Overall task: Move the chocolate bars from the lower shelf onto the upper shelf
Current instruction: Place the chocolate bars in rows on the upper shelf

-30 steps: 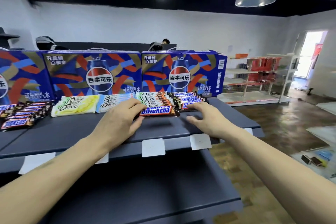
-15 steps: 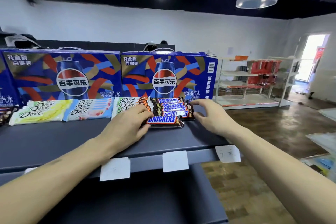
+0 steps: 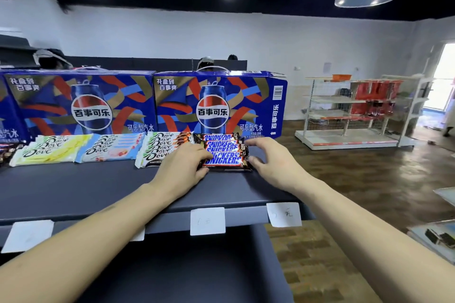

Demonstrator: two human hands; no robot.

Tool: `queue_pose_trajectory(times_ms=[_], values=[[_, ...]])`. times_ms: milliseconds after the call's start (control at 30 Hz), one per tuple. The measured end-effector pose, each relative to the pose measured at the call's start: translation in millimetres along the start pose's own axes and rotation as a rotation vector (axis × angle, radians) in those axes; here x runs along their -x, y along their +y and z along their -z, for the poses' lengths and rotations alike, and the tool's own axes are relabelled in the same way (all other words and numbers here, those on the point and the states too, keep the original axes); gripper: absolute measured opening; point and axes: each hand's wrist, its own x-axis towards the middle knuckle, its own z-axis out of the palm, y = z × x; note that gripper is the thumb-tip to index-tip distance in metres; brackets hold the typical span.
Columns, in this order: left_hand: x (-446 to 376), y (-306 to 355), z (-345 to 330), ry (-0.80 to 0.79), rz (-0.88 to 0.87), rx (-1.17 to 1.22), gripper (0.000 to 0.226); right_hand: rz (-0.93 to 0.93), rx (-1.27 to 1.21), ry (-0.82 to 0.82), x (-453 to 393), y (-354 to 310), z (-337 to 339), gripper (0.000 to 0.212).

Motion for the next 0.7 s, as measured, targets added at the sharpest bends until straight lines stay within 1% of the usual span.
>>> queue_pose_trajectory(times_ms=[167, 267, 367, 533, 633, 700], values=[[12.0, 4.9, 6.1, 0.015, 0.055, -0.007, 0.044, 0.031, -0.027, 0.005, 9.3, -8.1, -3.4, 0.042], [29.7, 5.7, 15.9, 0.036, 0.069, 0.004, 0.040, 0.039, -0.037, -0.011, 16.6, -19.0, -9.5, 0.041], [51.2, 5.0, 29.2, 0.025, 0.101, 0.022, 0.034, 0.061, -0.049, -0.022, 25.7, -34.3, -19.2, 0.040], [93.2, -8.5, 58.9, 0.014, 0.139, 0.027, 0.034, 0.139, -0.086, -0.042, 43.9, -82.3, -40.2, 0.042], [123.2, -31.6, 80.9, 0.008, 0.162, 0.003, 0.037, 0.173, -0.103, -0.070, 53.3, -121.0, -60.9, 0.043], [146.6, -54.7, 96.3, 0.024, 0.190, -0.011, 0.036, 0.194, -0.107, -0.051, 56.3, -150.1, -79.9, 0.041]])
